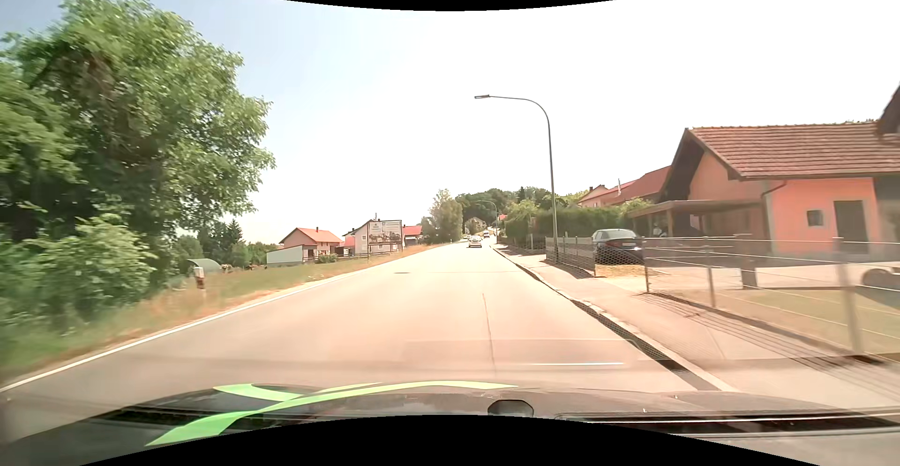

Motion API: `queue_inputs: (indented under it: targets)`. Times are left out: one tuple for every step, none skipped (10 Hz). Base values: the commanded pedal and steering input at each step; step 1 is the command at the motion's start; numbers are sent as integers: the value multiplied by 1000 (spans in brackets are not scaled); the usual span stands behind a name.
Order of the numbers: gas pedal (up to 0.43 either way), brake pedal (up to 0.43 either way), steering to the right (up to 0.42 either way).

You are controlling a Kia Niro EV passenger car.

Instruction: Follow the waypoints while adhering to traffic rules and regulations

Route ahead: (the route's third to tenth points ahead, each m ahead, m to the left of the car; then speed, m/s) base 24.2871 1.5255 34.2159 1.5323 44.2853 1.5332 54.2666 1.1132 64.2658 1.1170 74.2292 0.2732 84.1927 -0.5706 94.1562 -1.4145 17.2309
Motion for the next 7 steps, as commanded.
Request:
queue_inputs:
  targets:
    - [169, 0, -3]
    - [157, 0, -3]
    - [150, 0, -3]
    - [150, 0, -1]
    - [150, 0, 0]
    - [157, 0, 0]
    - [157, 0, -3]
